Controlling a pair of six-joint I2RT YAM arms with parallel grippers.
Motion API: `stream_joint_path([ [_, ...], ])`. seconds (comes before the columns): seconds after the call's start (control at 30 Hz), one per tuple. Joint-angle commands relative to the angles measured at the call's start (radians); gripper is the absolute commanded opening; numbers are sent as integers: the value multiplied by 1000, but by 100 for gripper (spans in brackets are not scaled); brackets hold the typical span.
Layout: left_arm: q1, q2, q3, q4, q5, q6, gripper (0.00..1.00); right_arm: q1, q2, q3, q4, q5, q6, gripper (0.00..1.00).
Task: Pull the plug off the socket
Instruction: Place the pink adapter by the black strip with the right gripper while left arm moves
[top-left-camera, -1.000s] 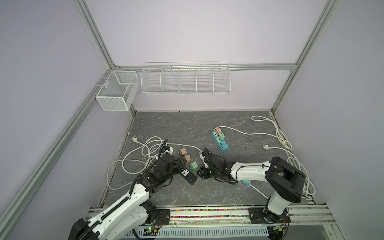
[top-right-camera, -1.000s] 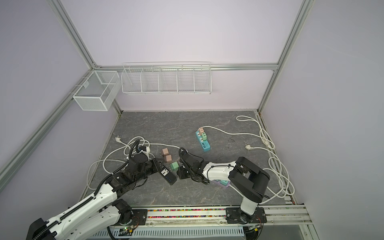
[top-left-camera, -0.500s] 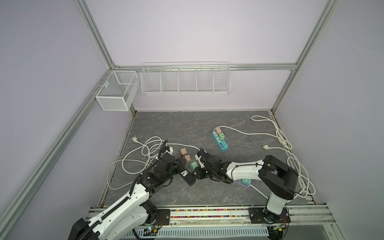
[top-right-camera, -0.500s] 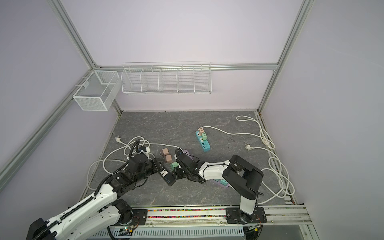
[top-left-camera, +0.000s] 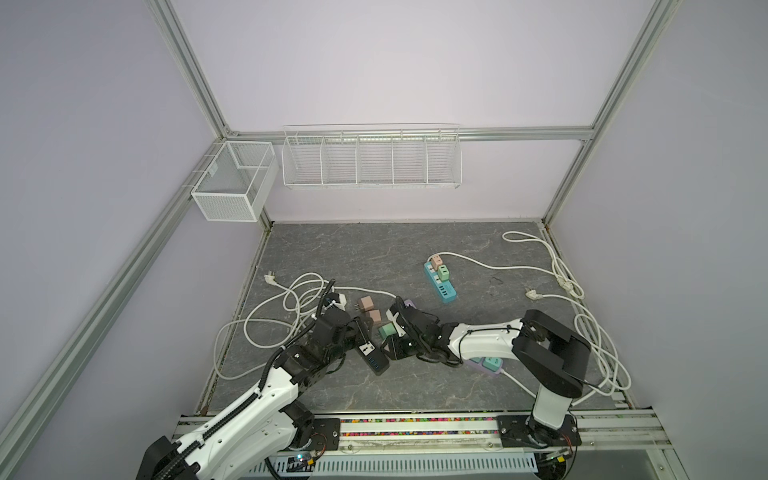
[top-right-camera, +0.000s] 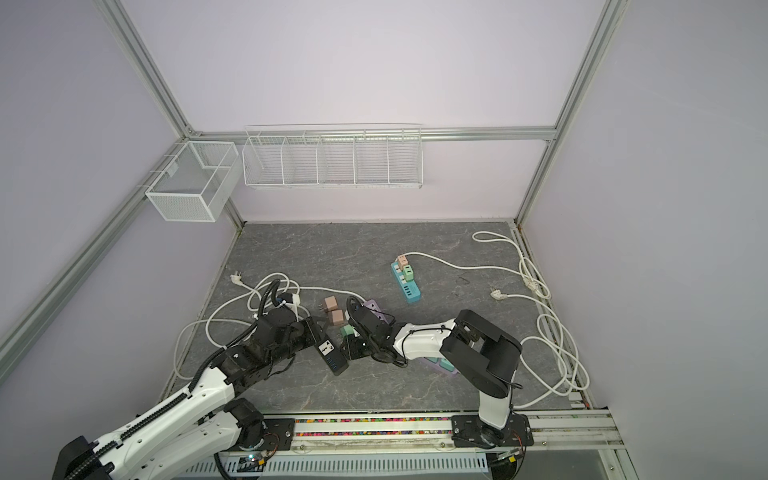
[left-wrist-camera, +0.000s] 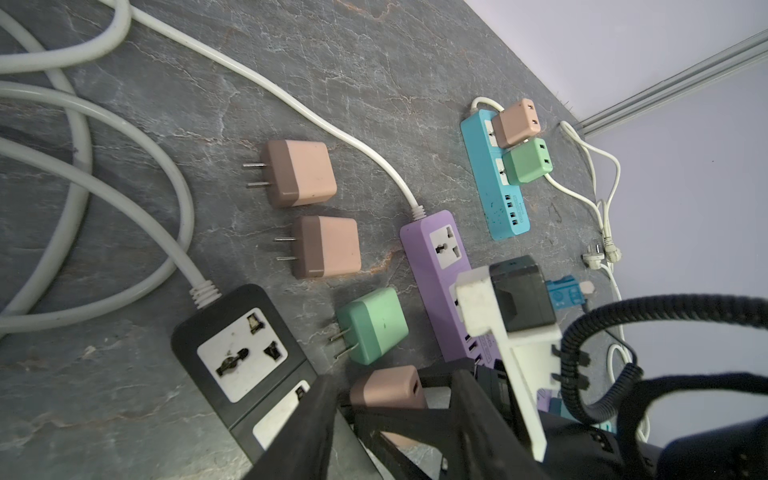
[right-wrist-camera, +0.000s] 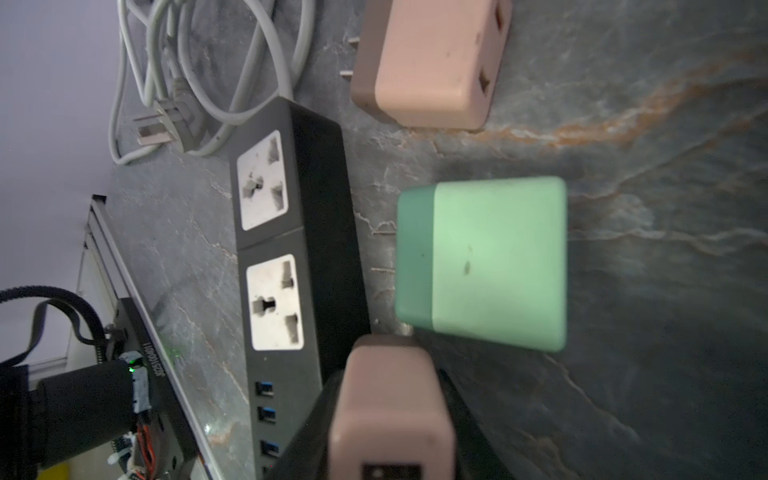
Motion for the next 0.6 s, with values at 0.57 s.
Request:
stream_joint_path([
  [0.57, 4, 50, 90, -7, 21, 30, 48, -25, -195, 51, -262, 137, -127, 65],
])
